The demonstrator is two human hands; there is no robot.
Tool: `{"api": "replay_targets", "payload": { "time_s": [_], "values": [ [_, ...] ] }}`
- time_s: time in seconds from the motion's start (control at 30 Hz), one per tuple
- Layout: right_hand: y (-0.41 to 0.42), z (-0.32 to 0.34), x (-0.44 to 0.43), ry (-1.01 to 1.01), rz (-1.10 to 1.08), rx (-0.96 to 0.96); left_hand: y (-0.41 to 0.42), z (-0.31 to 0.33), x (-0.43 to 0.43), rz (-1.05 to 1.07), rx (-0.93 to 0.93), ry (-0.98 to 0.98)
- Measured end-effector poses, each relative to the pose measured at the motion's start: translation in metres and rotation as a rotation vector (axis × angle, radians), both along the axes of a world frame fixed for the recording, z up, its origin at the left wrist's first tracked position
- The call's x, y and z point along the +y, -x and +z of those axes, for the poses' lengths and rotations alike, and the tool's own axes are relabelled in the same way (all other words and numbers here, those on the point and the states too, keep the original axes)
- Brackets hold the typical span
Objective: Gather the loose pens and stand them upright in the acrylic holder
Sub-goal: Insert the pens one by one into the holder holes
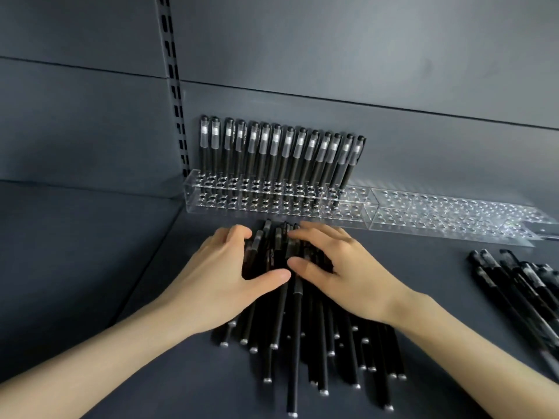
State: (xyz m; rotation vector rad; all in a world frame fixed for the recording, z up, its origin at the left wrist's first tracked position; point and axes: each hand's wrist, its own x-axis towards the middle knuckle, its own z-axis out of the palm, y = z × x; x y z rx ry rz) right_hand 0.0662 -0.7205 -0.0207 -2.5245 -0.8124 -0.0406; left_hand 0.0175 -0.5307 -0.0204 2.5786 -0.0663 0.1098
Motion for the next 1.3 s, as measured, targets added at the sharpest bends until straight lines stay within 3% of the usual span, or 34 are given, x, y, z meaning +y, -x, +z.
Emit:
{"api": "replay_targets", "payload": {
  "time_s": [0.37,0.6,0.67,0.87,1.13,1.3],
  "values": [
    [-0.001,-0.011,0.002,-0.004,-0.012,-0.039,-0.014,0.0,0.016,0.098,0.084,0.274],
    [0.0,-0.008,0.001,-0.043,-0.025,-0.022,-0.006,0.006,0.013,0.067,-0.052,0.538],
    [0.003,-0.002,0.003,-0.15,-0.043,0.004,-0.003,0.013,0.009,-0.014,-0.115,0.66],
    [0.006,0.028,0.006,-0.821,-0.002,0.232,-0.004,0.025,-0.021,-0.219,-0.206,0.787],
    [-0.011,0.059,-0.034,-1.117,-0.131,0.238,-0.025,0.043,-0.066,-0.219,-0.199,0.917],
    [-0.023,0.066,-0.062,-1.097,-0.1,0.277,-0.04,0.048,-0.099,-0.176,-0.234,0.941]
  ]
}}
